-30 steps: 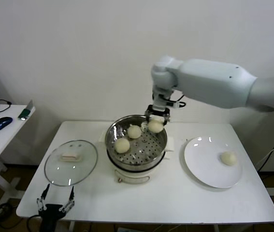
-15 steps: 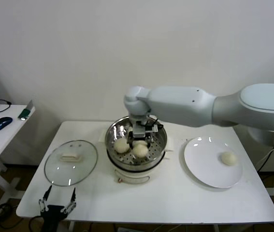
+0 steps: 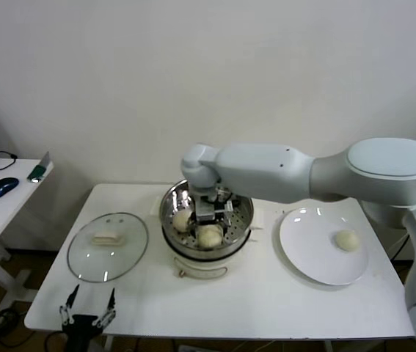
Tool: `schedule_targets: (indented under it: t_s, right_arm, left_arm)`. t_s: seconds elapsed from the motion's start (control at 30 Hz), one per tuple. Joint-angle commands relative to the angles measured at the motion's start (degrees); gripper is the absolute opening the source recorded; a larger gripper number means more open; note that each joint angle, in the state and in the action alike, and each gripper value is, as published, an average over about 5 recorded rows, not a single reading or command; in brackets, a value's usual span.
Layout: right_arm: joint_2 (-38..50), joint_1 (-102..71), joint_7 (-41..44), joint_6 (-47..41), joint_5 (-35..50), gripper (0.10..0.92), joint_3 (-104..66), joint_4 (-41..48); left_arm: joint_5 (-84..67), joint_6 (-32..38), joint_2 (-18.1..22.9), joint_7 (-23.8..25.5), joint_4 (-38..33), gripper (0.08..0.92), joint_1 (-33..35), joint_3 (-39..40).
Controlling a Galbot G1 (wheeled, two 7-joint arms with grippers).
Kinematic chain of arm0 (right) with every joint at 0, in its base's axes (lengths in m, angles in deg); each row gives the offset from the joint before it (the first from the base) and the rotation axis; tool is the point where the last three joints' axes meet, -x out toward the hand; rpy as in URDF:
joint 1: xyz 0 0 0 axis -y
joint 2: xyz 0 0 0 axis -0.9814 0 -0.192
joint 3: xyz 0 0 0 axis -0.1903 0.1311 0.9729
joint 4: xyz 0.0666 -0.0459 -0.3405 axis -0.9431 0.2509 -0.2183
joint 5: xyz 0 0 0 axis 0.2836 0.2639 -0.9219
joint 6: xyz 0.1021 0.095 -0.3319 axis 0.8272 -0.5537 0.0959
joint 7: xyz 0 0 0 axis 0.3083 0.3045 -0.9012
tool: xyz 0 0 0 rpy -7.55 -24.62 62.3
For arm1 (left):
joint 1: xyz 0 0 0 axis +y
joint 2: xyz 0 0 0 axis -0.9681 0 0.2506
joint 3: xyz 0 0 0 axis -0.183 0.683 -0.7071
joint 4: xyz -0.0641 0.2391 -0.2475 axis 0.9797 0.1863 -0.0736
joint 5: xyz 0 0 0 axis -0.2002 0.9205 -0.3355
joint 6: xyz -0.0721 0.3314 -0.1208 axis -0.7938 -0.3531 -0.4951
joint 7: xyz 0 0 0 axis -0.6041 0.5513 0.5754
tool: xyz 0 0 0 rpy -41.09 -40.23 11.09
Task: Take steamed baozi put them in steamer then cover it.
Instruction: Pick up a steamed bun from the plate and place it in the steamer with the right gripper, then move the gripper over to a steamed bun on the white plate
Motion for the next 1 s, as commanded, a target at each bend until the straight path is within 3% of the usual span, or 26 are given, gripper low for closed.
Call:
schedule_targets:
  t_s: [0.03, 0.3, 0.43, 0.57, 0.7, 1.0]
  right_arm:
    - [1.03, 1.89, 0.16, -0.56, -0.20, 0.822, -1.85, 0.40]
    - [7.91, 8.93, -3.32, -10.72, 9.03, 0.823, 0.30, 4.29]
    - [15.73, 13.81, -10.25, -23.82, 20.84, 0.823, 6.80, 4.61]
    - [23.98, 14.92, -8.15, -33.96, 27.18, 0.823, 7.88, 4.85]
    - [30.85, 11.35, -5.26, -36.08, 24.52, 0.823, 5.10, 7.08]
    - [44.14, -9.20, -3.49, -35.65, 10.18, 0.823, -11.42, 9.75]
  left_arm:
    - [-0.03, 0.17, -0.05, -0.04, 0.02, 0.823, 0.20, -0.07]
    - [1.22, 0.12, 0.03, 0.01, -0.12, 0.823, 0.10, 0.93]
    - [1.73, -0.02, -0.13, 0.05, -0.49, 0.823, -0.13, 1.33]
    - [1.93, -0.23, -0.27, 0.09, -0.66, 0.823, -0.54, 1.96]
    - [2.69, -0.69, -0.45, 0.14, -0.86, 0.823, -1.22, 2.77]
    - [3.42, -1.33, -0.45, 0.22, -1.23, 0.823, -1.70, 2.38]
